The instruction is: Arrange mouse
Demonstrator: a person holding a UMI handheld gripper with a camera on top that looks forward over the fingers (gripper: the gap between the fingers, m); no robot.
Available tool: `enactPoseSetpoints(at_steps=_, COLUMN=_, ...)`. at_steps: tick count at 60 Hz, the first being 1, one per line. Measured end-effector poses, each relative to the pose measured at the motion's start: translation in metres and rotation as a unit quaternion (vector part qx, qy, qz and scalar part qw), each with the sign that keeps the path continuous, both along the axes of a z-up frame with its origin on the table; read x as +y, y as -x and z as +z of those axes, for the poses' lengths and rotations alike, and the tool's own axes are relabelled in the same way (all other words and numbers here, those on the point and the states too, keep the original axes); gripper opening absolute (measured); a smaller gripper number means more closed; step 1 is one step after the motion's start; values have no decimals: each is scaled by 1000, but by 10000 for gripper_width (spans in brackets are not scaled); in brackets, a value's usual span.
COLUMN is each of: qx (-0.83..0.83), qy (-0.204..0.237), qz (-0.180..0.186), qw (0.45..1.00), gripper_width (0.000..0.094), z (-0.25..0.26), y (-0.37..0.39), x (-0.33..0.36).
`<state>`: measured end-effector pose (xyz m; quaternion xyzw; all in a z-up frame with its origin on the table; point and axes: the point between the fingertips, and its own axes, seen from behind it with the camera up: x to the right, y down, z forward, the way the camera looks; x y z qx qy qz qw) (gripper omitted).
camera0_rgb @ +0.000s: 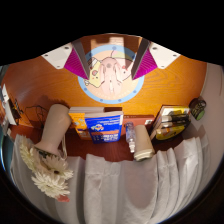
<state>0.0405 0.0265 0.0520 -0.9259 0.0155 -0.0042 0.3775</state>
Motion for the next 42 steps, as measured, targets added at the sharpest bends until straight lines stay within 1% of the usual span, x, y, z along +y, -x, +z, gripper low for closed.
enactPoseSetpoints(at_steps=4, qx=-1, qy=-17, qz=-9, qw=1000, gripper_width=837, z=30, y=-1, x=-26)
enactPoseSetpoints(at_steps=13, qx=-3, qy=-71, qz=-38, qw=997, gripper_width=828, z=97, y=-1, x=-91)
enactPoseSetpoints(at_steps=18, qx=0, qy=-89, qz=-35, qw=995, gripper_width=829, z=116, y=6, x=-124)
enactPoseSetpoints(at_steps=28, qx=-3, qy=-105, qz=-26, qw=994, gripper_width=827, z=137, y=31, x=-174)
enactPoseSetpoints(at_steps=42, qx=-1, qy=-114, qz=-12, qw=993, gripper_width=840, z=150, y=60, x=-213)
